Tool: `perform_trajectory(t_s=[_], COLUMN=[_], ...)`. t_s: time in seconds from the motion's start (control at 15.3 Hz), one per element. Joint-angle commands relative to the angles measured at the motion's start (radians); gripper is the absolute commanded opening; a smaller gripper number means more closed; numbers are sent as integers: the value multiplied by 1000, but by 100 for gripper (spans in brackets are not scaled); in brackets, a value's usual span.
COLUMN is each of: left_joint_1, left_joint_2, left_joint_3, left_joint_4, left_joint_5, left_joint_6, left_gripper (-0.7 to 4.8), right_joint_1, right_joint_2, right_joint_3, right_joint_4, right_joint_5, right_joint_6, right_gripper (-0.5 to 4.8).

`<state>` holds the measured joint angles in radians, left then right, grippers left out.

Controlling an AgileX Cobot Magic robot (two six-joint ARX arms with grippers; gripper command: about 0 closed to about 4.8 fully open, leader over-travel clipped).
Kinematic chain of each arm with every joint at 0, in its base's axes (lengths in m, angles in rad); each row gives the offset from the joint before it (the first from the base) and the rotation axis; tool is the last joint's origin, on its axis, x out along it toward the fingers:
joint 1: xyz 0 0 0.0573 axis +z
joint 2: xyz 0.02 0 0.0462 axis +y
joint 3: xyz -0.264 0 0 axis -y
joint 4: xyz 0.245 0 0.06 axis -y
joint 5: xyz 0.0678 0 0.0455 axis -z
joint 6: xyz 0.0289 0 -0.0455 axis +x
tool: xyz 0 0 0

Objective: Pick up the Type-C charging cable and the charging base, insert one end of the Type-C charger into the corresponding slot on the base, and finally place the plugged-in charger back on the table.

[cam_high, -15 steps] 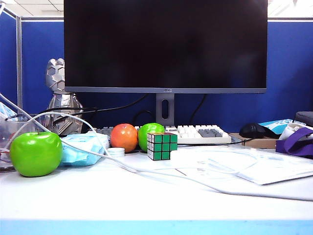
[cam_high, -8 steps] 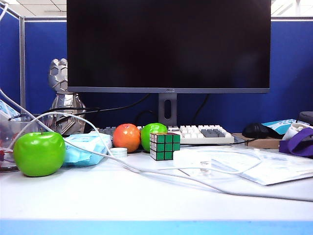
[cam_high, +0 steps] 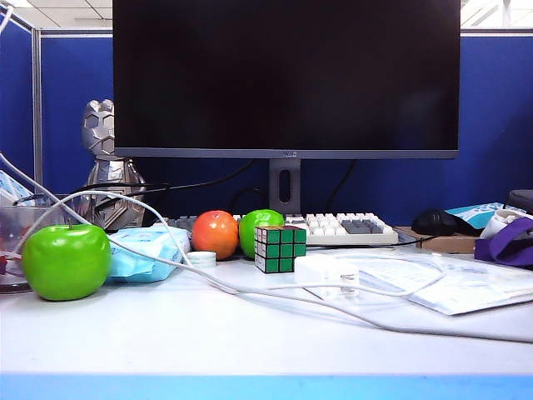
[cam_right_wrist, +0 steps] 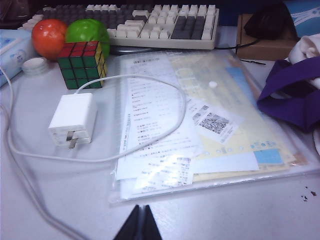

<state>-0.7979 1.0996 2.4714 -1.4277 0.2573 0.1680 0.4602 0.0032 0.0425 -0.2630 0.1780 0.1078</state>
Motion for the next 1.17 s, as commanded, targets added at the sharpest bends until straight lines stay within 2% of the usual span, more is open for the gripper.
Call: perform_trajectory(t_s=[0.07, 0.2, 0.26, 0.33, 0.65, 0.72, 0.85, 0.91, 0.98, 1.17], left_joint_1=[0, 0, 0, 0, 2, 18, 64, 108, 169, 316], left_joint_2=[10, 10, 10, 11, -4, -44, -119, -177, -239, -377], left_joint_3=[-224, -386, -463, -578, -959, -1114, -1326, -1475, -1597, -1810], left_joint_4=[200, 397, 491, 621, 896, 1025, 1199, 1313, 1379, 1407], left_joint_5=[47, 143, 157, 159, 150, 152, 156, 146, 143, 150], left_joint_6=[35, 34, 33, 6, 0, -6, -72, -141, -168, -169], left_gripper=[-6, -6, -6, -6, -6, -6, -6, -6, -6, -6], right_joint_1=[1, 1, 1, 1, 1, 1, 1, 1, 1, 1], right_joint_2=[-1, -1, -1, -1, -1, -1, -1, -1, -1, -1], right_joint_3=[-5, -5, -5, -5, -5, -5, -5, -5, -5, -5], right_joint_4=[4, 4, 4, 4, 4, 4, 4, 4, 5, 4], right_joint_5=[-3, -4, -3, -4, -3, -1, 2, 2, 2, 3], right_joint_6=[4, 4, 4, 4, 4, 4, 4, 4, 4, 4], right_gripper=[-5, -5, -5, -5, -5, -5, -5, -5, -5, -5])
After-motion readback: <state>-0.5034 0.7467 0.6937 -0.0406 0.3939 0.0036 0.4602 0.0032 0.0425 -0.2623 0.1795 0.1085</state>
